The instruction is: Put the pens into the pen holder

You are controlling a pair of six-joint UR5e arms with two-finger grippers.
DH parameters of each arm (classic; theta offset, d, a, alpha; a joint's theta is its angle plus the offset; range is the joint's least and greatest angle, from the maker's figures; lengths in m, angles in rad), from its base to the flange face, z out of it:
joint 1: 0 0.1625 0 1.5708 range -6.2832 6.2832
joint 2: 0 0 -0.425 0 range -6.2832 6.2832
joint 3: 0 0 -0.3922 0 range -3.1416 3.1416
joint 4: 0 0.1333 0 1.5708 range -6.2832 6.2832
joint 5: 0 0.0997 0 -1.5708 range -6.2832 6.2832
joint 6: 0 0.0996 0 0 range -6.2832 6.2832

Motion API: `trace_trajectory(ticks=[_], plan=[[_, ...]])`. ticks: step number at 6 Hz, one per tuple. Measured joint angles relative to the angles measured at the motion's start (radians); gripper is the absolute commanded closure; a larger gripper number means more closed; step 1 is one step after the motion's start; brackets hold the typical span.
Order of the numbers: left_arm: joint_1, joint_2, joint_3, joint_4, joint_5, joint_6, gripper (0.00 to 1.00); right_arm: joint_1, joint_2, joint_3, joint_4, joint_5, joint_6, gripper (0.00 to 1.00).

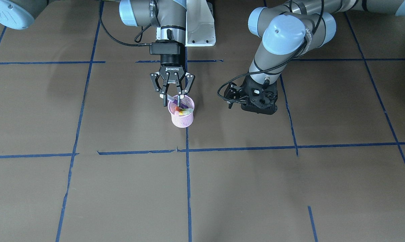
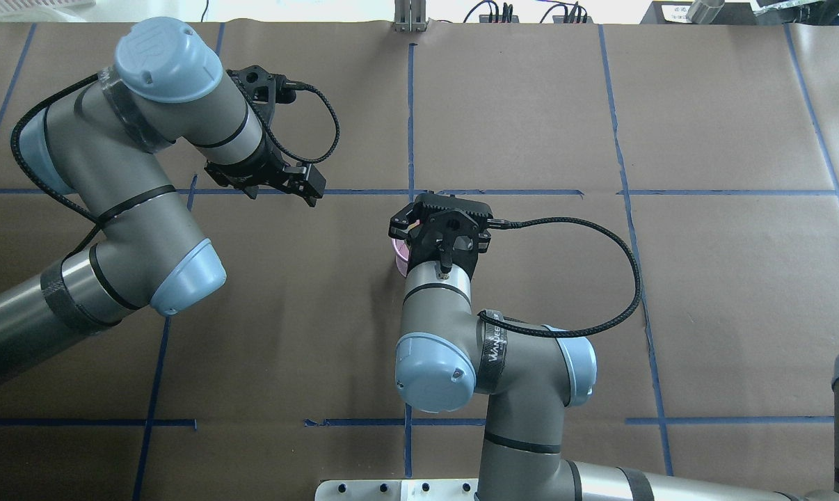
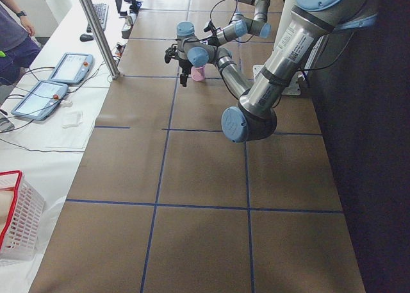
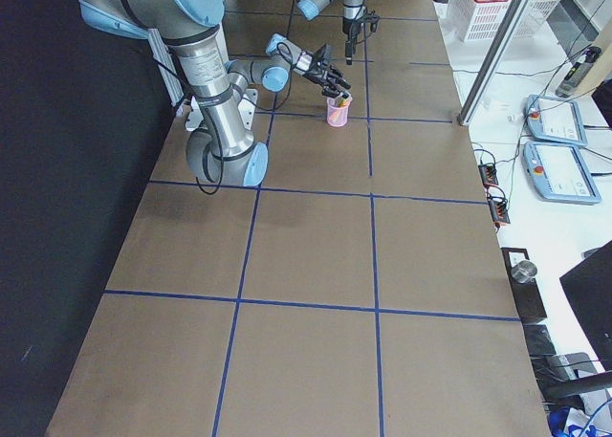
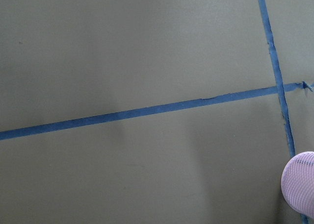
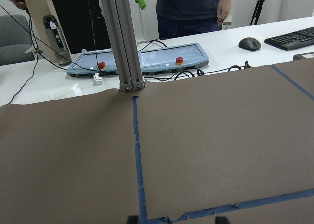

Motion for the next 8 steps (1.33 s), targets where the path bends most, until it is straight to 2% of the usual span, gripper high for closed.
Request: trace_trajectory(ticks=[1,2,4,6,7,8], plan=[[0.0,0.0,0.0,0.0,0.0,0.0,0.01,0.032,0.002,0.021,-0.002,0.131,-0.027,0.0],[0.0,0.002,0.0,0.0,0.0,0.0,0.01,0.096,0.0,0.038,-0.007,0.325,-0.072,0.0],[-0.007,0.005,0.0,0.01,-0.002,0.017,0.01,0.288,-0.009,0.048,-0.084,0.794,-0.247,0.0],[-0.029,0.014,-0.001,0.014,-0.011,0.034,0.01,0.504,-0.023,0.055,-0.144,1.183,-0.462,0.0],[-0.059,0.037,-0.003,0.015,-0.031,0.077,0.01,0.598,-0.063,0.06,-0.148,1.321,-0.577,0.0],[-0.114,0.08,-0.005,0.016,-0.076,0.175,0.0,0.671,-0.123,0.065,-0.15,1.387,-0.72,0.0]])
